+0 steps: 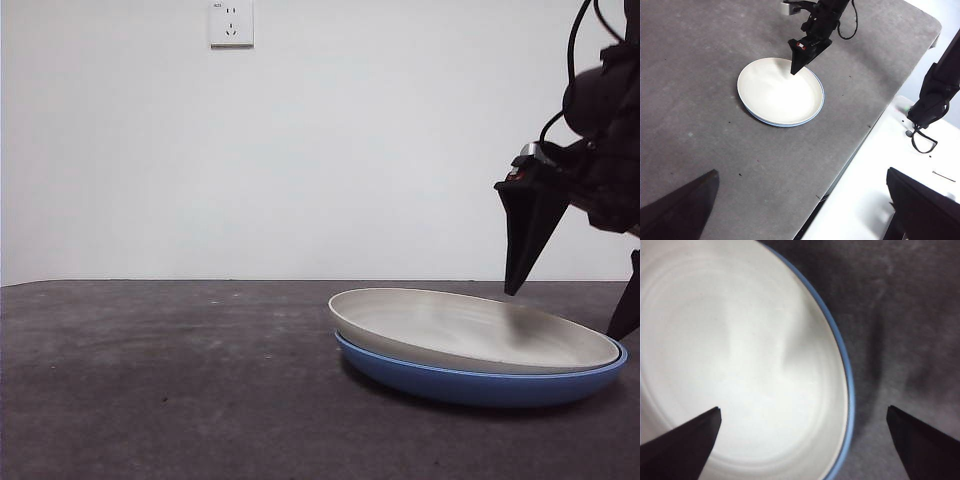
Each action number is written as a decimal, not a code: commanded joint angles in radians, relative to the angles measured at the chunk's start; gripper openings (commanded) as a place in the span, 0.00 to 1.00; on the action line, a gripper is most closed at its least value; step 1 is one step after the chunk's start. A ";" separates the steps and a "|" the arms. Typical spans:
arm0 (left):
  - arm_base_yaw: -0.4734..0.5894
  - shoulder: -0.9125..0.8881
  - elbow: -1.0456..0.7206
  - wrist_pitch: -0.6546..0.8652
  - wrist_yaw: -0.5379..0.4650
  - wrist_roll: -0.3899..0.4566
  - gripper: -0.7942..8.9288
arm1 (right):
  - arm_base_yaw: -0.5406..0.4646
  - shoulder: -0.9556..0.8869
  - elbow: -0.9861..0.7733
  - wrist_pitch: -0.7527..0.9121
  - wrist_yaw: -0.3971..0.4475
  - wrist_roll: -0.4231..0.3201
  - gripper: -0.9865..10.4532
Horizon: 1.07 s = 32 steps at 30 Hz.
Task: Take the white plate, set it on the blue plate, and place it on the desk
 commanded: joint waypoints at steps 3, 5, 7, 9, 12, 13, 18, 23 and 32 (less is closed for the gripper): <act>-0.008 0.005 0.013 0.005 0.002 0.012 0.74 | -0.001 0.053 0.010 0.015 -0.024 -0.018 0.59; -0.008 0.005 0.013 0.004 0.002 0.011 0.74 | -0.001 0.061 0.010 0.017 -0.028 -0.019 0.57; -0.008 0.005 0.013 0.003 0.002 0.011 0.74 | -0.002 0.066 0.010 0.019 -0.027 -0.022 0.49; -0.008 0.005 0.013 0.002 0.002 0.012 0.74 | -0.005 0.066 0.010 0.020 -0.027 -0.022 0.35; -0.008 0.005 0.013 0.002 0.002 0.012 0.74 | -0.006 0.067 0.010 0.013 -0.024 -0.021 0.23; -0.008 0.005 0.013 0.002 0.002 0.011 0.74 | -0.008 0.068 0.010 0.011 -0.020 -0.021 0.22; -0.008 0.005 0.013 0.001 0.002 0.012 0.74 | -0.010 0.082 0.010 -0.009 0.009 -0.016 0.12; -0.008 0.005 0.013 0.000 0.002 0.011 0.74 | -0.010 0.083 0.010 -0.013 0.071 -0.012 0.09; -0.009 0.005 0.013 -0.002 0.002 0.011 0.74 | -0.017 0.063 0.043 -0.031 0.045 -0.003 0.09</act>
